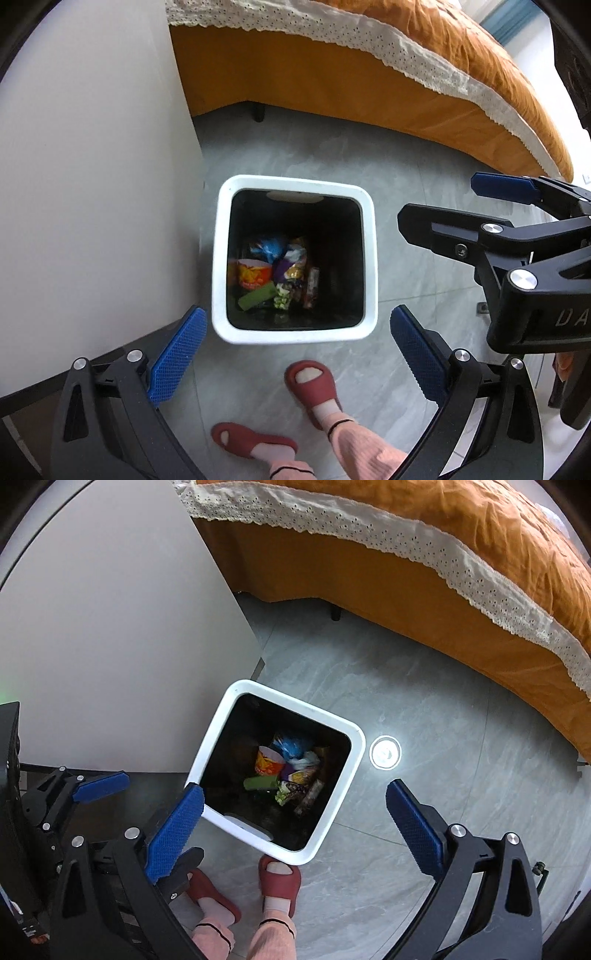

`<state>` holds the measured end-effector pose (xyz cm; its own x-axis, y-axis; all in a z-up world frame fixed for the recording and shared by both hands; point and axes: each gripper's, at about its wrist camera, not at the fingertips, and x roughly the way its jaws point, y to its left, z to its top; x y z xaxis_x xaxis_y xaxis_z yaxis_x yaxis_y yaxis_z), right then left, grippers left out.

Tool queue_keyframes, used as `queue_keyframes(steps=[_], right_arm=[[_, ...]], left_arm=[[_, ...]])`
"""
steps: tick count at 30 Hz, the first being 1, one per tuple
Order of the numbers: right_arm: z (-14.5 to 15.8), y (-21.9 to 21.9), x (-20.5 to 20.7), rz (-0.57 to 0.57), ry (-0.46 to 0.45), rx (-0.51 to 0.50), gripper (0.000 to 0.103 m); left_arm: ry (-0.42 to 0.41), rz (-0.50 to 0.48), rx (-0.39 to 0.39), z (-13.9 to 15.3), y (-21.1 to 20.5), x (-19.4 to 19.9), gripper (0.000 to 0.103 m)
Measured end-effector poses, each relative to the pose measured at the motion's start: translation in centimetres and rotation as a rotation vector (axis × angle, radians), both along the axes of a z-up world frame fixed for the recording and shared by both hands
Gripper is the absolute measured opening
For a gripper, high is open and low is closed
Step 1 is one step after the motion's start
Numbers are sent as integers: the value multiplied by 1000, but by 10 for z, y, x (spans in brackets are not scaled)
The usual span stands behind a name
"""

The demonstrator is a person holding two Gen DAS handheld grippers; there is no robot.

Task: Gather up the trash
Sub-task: 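Move both tools back over the desk toward the remaining wrappers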

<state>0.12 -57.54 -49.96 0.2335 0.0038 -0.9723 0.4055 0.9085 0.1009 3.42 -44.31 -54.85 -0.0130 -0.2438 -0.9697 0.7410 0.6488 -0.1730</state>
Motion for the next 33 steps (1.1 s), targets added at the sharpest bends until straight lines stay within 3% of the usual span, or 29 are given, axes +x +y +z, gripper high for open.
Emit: queue_keyframes(steps=[10,25,33], right_arm=[[54,9,-7,7,-35,-7,98],[188,19,-47,-47,-177,-82,98],[258,29,-60,-62,-280,-132,98]], left_arm=[[-31,-10,-51,66,3,-14,98],[-148,13,-140,200,25,-33,98],[-228,18,-252,282,30,-42,98]])
